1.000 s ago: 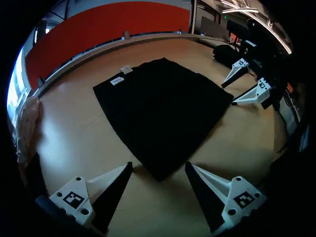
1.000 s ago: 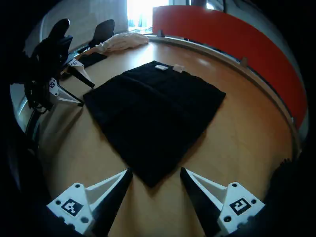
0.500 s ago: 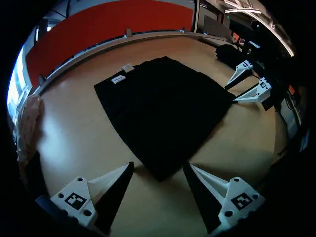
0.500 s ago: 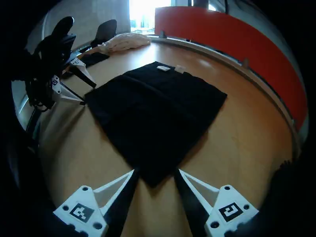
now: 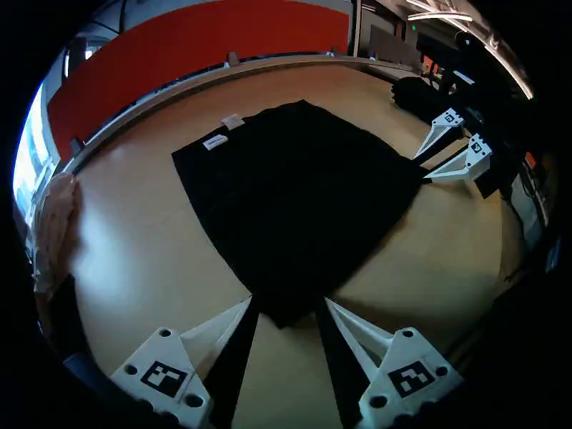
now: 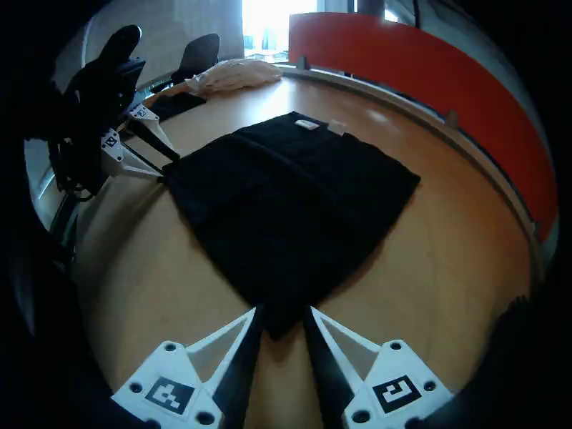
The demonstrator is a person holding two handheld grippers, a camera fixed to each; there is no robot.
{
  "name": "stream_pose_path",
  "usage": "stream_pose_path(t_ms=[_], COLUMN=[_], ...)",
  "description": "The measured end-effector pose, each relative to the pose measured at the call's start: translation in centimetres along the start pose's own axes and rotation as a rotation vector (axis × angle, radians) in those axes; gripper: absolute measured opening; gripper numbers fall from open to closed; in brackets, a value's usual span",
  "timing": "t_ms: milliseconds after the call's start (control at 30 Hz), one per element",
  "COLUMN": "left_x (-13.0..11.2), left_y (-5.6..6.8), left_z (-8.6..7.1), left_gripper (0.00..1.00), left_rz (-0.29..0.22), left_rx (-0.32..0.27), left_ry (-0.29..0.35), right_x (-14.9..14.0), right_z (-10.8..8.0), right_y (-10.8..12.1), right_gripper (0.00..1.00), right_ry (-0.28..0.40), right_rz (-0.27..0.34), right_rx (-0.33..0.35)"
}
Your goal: Fold towel
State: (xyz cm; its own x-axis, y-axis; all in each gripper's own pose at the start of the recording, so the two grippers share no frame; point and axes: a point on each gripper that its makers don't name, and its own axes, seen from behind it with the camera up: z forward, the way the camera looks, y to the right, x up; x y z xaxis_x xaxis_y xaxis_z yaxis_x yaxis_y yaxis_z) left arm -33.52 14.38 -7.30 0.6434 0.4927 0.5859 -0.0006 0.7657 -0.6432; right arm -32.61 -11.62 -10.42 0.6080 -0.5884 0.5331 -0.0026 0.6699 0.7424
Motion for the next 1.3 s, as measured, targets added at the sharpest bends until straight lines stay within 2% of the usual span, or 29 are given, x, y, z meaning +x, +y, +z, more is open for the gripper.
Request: stream_pose_path(t_ms=[100, 233, 367, 567, 867, 1167, 1300], left_x=[0.0, 0.0, 0.0, 0.0, 0.4, 1.9, 2.7], left_y=[0.1, 0.2, 0.5, 0.6, 0.6, 0.2, 0.2], left_z=[0.0, 0.0, 0.1, -0.1, -0.7, -2.4, -3.4], left_gripper=[0.51, 0.25, 0.16, 0.14, 0.13, 0.13, 0.13], left_rz=[-0.003, -0.014, -0.018, -0.043, -0.074, -0.086, -0.106], left_rx=[0.003, 0.01, 0.012, 0.008, 0.011, 0.03, 0.029], left_ry=[-0.001, -0.005, -0.007, -0.008, -0.009, 0.003, 0.005], right_x=[0.0, -0.1, -0.1, 0.3, 1.0, 2.9, 4.0], right_z=[0.1, 0.2, 0.2, 0.0, -0.5, -2.0, -3.0], right_y=[0.0, 0.0, 0.0, 0.0, 0.1, 0.1, 0.2], right_gripper=[0.27, 0.24, 0.2, 0.17, 0.17, 0.17, 0.16], right_ry=[-0.001, -0.003, -0.005, 0.017, 0.038, 0.077, 0.1], right_rz=[0.004, 0.015, 0.028, 0.027, 0.029, 0.021, 0.019], right_rx=[-0.002, -0.004, -0.006, -0.009, -0.012, -0.028, -0.038])
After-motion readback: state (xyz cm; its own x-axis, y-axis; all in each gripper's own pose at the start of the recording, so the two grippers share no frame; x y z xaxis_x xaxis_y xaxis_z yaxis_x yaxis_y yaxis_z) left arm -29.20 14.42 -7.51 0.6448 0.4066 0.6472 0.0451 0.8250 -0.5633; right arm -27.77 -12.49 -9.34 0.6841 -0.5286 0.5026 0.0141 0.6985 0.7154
